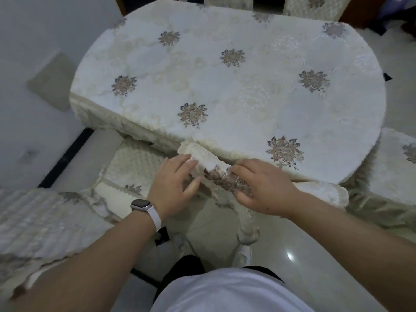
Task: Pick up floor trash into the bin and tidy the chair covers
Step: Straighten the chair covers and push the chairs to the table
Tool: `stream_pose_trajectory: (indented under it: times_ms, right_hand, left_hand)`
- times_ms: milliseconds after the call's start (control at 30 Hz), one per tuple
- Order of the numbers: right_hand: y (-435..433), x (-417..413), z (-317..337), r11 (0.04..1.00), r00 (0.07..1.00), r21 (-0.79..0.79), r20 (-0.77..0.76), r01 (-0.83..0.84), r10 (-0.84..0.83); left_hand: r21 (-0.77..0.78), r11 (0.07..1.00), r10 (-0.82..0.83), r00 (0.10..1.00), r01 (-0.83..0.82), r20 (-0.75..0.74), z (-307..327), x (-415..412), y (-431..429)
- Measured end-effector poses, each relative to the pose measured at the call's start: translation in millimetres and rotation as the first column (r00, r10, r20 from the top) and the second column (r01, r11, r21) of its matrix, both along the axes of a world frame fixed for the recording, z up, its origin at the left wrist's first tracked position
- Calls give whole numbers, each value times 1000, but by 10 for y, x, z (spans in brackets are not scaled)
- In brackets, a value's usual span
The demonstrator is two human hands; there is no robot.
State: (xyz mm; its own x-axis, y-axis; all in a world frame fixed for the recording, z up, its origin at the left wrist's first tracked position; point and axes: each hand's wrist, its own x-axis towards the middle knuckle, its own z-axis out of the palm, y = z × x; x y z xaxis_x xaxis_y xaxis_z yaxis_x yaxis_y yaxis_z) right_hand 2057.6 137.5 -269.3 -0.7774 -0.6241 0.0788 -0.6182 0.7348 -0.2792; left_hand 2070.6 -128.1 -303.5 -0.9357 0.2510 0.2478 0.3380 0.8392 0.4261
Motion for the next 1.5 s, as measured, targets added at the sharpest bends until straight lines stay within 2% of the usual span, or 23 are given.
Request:
stream_pose_trajectory:
  times_ms: [167, 433, 600, 767, 933, 1167, 1400, 1500]
  right_hand:
    - [-611, -265, 36, 994, 994, -13, -1, -112, 112]
    - [-1832, -640, 35, 948, 951, 81, 3, -308, 309]
    - [-2673, -779, 81, 909, 915, 121, -5, -399, 402]
    - [-3451, -734, 115, 864, 862, 84, -68, -496, 502]
    - [-4068, -676, 85, 792, 791, 81, -50, -605, 610]
    - [-4895, -664, -51, 626, 625, 79, -32, -776, 780]
    - [-5882, -505, -168, 360, 357, 60, -52, -931, 933]
    - [-6260, -435, -149, 245, 245, 6, -23, -970, 969]
  left_hand:
    - [-140, 979, 138, 988, -147, -74, 46, 167, -566]
    - [-226, 883, 414, 909, -412, -42, 33, 377, -1590]
    - [-240, 786, 580, 814, -569, -34, 34, 495, -2249]
    - [-247, 712, 678, 735, -657, -2, 135, 664, -2802]
    - [-254, 583, 798, 603, -772, -1, 217, 922, -3150]
    - [-279, 365, 929, 368, -888, 43, 178, 1429, -3422]
    - [-344, 159, 987, 139, -925, 80, 269, 1676, -3459]
    - [-305, 68, 994, 37, -950, 107, 270, 1697, -3469]
